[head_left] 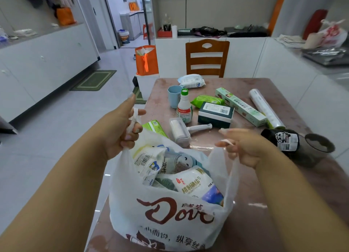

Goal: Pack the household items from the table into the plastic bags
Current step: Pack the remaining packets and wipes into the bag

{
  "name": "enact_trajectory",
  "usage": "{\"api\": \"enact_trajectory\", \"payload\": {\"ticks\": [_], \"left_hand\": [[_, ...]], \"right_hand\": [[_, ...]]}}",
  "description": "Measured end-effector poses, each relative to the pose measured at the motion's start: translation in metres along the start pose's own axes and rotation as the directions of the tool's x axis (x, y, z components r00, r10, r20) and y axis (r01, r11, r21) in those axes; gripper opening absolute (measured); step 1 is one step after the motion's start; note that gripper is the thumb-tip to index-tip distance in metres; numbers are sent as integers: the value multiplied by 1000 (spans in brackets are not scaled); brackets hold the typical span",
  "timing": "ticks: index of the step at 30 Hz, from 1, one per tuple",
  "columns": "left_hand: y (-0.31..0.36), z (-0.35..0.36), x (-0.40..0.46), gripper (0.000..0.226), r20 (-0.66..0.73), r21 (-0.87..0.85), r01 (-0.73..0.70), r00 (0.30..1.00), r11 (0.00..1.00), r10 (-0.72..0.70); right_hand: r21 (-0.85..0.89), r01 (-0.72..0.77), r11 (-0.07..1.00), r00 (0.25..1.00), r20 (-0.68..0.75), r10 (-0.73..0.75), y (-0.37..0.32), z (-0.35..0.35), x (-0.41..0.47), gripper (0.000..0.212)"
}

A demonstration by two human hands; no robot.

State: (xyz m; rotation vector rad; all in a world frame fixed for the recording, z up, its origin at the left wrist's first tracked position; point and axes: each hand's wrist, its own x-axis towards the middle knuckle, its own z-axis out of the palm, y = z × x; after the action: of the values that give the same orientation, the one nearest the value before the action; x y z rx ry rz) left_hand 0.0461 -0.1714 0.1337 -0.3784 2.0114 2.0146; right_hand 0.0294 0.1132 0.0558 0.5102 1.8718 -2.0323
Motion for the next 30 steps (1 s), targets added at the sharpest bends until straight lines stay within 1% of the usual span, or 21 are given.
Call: {"api": "enact_trajectory", "payload": {"ticks": [2,4,8,11,12,14,16,17,18,19,20,21,22,23,24,25,26,27,28,29,30], "left_hand": [[5,4,-1,61,-5,-19,-22,1000,1000,22],[13,9,-4,63,-1,-69,-43,999,997,43],[41,16,-14,65,77,-208,-105,989,972,123],[56,22,-24,67,115,-212,-110,984,971,137],[55,23,-24,66,115,-194,-94,986,976,118],[44,23,-20,63,85,-150,-47,995,988,60],[33,24,-14,56,32,-84,-4,999,996,7],[30,26,-11,54,-4,-28,6,1000,1000,-6],[30,30,-8,54,-49,47,7,999,999,-5],[33,35,-6,53,-95,133,-2,995,991,15],[38,40,-4,53,-138,232,-24,989,972,57],[43,45,-3,53,-182,360,-55,975,931,128],[50,50,-1,53,-205,520,-111,946,847,250],[57,56,-1,52,-171,660,-201,898,724,406],[63,62,-2,50,-92,728,-313,837,610,540],[70,71,-4,47,8,744,-416,788,523,615],[76,79,-4,42,109,733,-493,765,469,635],[81,88,-3,38,189,723,-522,779,452,598],[86,95,3,35,238,722,-510,817,466,526],[91,100,12,36,258,726,-482,852,491,455],[97,103,25,39,253,728,-447,880,520,402]], "right_hand": [[245,109,963,993,12,-116,-21,2,-7,17],[380,195,904,977,1,-211,-44,0,-22,16],[444,383,810,912,-44,-407,-83,-9,-58,30],[408,437,802,891,-76,-447,-100,-18,-74,41],[378,427,821,899,-77,-432,-102,-20,-74,44],[214,348,913,937,-94,-335,-94,-22,-65,47],[-95,236,967,950,-185,-250,-81,-24,-51,51],[-318,177,931,938,-231,-257,-73,-25,-45,55],[-550,113,828,926,-244,-288,-67,-27,-40,58],[-739,47,672,901,-259,-349,-64,-28,-37,59],[-860,-10,509,852,-274,-445,-65,-28,-37,59],[-924,-37,379,796,-257,-548,-71,-23,-41,58],[-952,-10,306,752,-209,-625,-80,-16,-48,56],[-963,64,262,729,-134,-671,-89,-9,-53,51],[-978,133,160,733,-11,-680,-100,0,-62,45],[-962,225,156,769,77,-635,-108,9,-66,39],[-930,292,223,826,128,-549,-113,16,-66,38],[-894,293,338,893,130,-430,-117,20,-60,39],[-862,256,437,950,142,-277,-124,23,-54,41],[-858,245,451,967,186,-172,-134,23,-46,48],[-846,235,479,971,181,-157,-145,19,-34,56]]}}
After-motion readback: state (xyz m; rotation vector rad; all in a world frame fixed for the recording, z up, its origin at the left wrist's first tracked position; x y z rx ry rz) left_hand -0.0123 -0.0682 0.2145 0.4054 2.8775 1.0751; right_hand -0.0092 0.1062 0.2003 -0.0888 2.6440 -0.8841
